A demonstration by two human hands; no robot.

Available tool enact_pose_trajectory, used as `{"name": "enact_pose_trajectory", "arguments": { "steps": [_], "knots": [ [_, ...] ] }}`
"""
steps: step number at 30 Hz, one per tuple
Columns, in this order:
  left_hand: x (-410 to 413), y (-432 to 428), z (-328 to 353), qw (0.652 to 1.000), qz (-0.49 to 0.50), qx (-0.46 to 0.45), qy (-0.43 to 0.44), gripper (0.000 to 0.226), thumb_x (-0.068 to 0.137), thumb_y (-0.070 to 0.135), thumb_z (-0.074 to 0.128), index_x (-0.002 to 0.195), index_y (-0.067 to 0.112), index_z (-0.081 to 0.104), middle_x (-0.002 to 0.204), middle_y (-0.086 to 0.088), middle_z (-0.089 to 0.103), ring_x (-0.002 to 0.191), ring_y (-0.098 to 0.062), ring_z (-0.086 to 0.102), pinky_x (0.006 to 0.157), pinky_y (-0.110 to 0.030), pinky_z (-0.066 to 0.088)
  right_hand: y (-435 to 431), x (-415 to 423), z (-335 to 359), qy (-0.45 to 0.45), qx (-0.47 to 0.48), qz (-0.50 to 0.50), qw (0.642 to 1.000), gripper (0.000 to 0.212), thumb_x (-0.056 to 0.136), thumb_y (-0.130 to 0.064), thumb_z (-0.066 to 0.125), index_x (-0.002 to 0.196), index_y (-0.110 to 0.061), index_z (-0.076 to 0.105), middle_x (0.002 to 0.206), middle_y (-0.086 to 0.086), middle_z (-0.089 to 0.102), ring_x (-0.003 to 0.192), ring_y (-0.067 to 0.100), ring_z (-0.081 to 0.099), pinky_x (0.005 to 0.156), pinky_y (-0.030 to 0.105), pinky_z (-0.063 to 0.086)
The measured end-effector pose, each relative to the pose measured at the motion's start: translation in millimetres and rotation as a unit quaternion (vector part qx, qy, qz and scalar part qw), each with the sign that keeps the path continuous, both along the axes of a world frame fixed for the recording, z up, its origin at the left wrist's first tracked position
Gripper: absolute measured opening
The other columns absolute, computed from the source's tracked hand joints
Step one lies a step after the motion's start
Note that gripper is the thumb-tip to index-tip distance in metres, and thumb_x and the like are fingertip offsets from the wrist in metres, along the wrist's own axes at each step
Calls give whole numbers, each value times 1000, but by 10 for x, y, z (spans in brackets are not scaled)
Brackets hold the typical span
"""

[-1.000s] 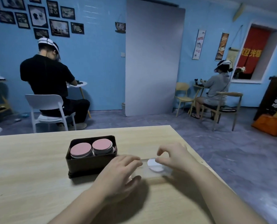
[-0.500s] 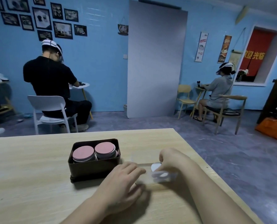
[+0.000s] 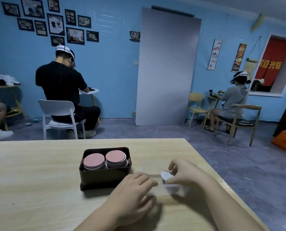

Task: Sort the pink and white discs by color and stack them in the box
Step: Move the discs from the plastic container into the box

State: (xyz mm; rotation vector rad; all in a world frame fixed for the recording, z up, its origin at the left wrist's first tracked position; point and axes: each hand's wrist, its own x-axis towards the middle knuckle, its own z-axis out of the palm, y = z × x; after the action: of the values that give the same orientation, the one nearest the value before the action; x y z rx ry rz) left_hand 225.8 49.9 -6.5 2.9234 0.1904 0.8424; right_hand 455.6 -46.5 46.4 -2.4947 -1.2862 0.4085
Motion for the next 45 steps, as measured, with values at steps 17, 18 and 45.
{"name": "enact_pose_trajectory", "arguments": {
  "steps": [17, 18, 45],
  "knots": [
    [17, -12, 68, 1000, 6, -11, 15, 35, 99, 53, 44, 129, 36, 52, 123, 17, 57, 127, -5, 44, 102, -27, 40, -278, 66, -51, 151, 341, 48, 927, 45, 61, -44, 79, 102, -30, 68, 111, -11, 68, 116, 8, 58, 103, 41, 44],
    [18, -13, 75, 1000, 7, -12, 15, 35, 99, 53, 44, 129, 36, 52, 123, 17, 57, 126, -6, 45, 101, -27, 40, -256, 40, -26, 164, 356, 63, 918, 44, 62, -41, 80, 102, -26, 68, 109, -8, 69, 113, 10, 61, 101, 40, 47],
    [-1546, 991, 238, 983, 173, -7, -60, 26, 94, 41, 55, 117, 31, 63, 120, 21, 57, 114, -7, 56, 95, -32, 46, 824, -1131, 91, 30, 331, 226, 916, 43, 65, -44, 77, 102, -27, 63, 111, -12, 66, 101, 6, 62, 86, 27, 54]
  ]
}}
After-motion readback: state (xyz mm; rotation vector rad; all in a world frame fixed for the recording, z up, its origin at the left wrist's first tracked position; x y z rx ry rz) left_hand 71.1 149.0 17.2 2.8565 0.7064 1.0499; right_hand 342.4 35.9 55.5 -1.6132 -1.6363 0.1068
